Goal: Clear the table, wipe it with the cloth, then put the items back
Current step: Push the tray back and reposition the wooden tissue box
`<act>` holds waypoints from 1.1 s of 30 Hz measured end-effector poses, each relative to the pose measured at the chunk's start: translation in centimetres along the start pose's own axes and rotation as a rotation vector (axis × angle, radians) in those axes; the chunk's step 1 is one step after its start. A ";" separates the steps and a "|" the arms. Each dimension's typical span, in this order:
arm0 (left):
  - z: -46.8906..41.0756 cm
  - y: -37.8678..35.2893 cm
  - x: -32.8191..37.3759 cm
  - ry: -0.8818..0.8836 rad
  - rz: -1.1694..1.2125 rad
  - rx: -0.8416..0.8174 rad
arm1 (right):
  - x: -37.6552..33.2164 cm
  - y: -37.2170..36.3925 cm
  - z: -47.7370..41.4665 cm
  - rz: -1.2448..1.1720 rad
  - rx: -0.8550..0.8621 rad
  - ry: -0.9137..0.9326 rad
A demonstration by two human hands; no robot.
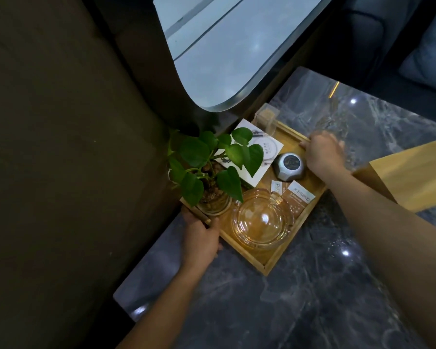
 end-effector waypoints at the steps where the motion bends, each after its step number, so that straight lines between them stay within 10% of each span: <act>1: 0.0 0.1 -0.1 -0.005 -0.006 0.014 | -0.1 -0.1 0.0 -0.004 -0.007 0.015; 33: 9.0 10.8 -8.8 0.098 -0.134 0.169 | -6.5 -3.7 13.2 -0.017 -0.029 0.236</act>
Point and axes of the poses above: each hand's wrist, its own z-axis away from the middle knuckle, its own y-axis out of the back of the hand, x = y × z, the point moved 10 cm from there along -z, towards the middle knuckle, and after that the axes turned 1 degree about -x, right-handed, at the moved point
